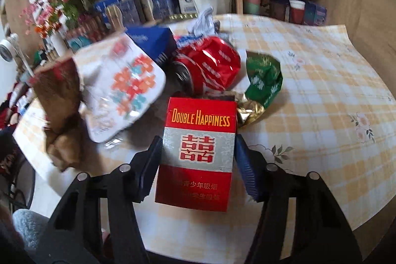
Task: Collect trash
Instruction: 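Grasp the red Double Happiness box with the right gripper while the left gripper grasps the brown paper bag, then carry the paper bag and red box over the brown bin and release both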
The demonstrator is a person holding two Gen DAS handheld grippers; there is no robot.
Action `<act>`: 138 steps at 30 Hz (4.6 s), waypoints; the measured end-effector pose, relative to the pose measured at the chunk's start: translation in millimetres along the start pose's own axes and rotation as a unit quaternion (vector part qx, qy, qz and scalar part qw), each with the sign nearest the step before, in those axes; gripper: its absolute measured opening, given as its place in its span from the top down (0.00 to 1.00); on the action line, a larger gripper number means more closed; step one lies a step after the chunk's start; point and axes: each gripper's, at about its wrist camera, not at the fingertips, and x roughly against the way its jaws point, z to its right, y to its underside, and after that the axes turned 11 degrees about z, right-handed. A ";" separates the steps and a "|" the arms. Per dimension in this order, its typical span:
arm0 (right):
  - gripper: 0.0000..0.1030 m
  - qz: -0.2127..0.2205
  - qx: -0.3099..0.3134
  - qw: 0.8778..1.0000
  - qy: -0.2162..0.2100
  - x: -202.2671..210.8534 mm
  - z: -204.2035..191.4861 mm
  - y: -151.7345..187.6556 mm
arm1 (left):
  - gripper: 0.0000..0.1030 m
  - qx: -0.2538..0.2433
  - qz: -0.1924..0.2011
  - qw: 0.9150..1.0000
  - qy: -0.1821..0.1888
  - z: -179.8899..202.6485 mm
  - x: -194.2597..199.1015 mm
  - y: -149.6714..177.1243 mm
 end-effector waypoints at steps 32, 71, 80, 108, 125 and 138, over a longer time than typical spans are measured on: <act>0.42 0.029 -0.037 0.999 0.020 52.0 23.1 -3.4 | 0.60 0.147 -0.041 0.984 0.097 -38.5 -50.0 -21.7; 0.42 0.062 -0.062 0.996 0.024 188.9 43.8 32.6 | 0.59 -0.089 -0.133 0.965 0.210 86.5 84.6 107.9; 0.42 0.045 -0.069 0.996 0.028 178.2 47.2 42.0 | 0.59 -0.087 -0.169 0.956 0.225 87.7 67.8 132.5; 0.42 -0.020 -0.047 0.998 0.022 143.5 22.6 69.5 | 0.07 -0.112 0.020 0.988 0.104 48.6 86.8 90.5; 0.41 -0.100 0.068 0.992 -0.019 119.7 -57.1 112.0 | 0.06 -0.062 0.024 0.997 0.051 -3.5 105.5 83.0; 0.06 -0.079 0.079 0.994 0.020 121.8 -58.6 105.1 | 0.06 0.020 0.002 0.999 0.028 -33.7 89.0 83.4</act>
